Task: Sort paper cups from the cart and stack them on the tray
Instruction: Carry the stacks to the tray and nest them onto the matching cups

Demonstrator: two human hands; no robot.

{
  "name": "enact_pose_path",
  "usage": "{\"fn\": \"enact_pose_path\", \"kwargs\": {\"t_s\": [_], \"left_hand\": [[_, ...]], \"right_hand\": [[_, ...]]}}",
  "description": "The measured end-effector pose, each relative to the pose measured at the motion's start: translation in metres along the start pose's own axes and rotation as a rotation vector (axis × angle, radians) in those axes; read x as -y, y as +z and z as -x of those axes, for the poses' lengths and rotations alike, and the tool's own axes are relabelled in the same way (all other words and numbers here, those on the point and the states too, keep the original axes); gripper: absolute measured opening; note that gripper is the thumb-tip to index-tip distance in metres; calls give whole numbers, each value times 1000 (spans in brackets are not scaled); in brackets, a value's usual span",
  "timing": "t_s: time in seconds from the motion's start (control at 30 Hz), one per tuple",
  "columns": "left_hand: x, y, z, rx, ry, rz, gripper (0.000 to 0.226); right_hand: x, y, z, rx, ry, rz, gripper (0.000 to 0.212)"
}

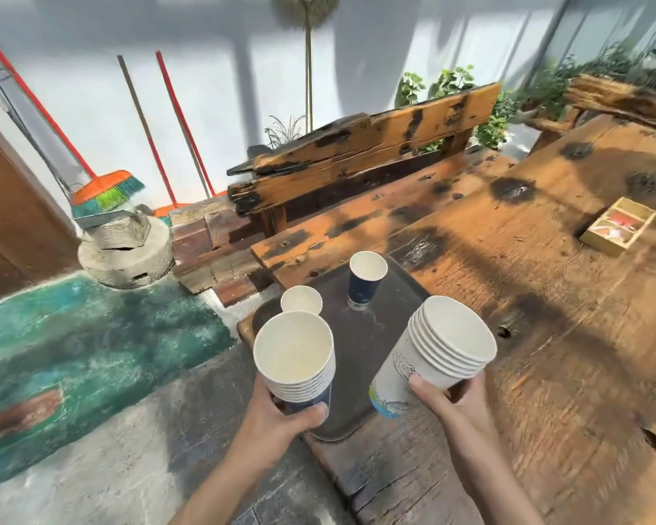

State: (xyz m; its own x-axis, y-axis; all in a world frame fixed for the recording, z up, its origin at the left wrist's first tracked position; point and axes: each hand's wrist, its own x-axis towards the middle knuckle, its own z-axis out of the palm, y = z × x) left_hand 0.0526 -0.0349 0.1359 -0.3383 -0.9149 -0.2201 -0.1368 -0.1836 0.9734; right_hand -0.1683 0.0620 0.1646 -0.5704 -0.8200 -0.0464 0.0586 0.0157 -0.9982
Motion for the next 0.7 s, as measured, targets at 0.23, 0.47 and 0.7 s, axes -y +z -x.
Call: {"fn": "enact_pose_path", "kwargs": {"t_s": [0.23,0.47,0.7], "left_hand": [[47,37,-58,-121,-82,-75,82],[91,45,-85,-178,-124,-83,85],[118,42,-87,-182,-129,-51,91]], "right_hand": [[-37,-16,-103,55,33,126,79],[-59,10,-160,166,22,170,102],[-55,57,-202,268,-100,174,93]]}}
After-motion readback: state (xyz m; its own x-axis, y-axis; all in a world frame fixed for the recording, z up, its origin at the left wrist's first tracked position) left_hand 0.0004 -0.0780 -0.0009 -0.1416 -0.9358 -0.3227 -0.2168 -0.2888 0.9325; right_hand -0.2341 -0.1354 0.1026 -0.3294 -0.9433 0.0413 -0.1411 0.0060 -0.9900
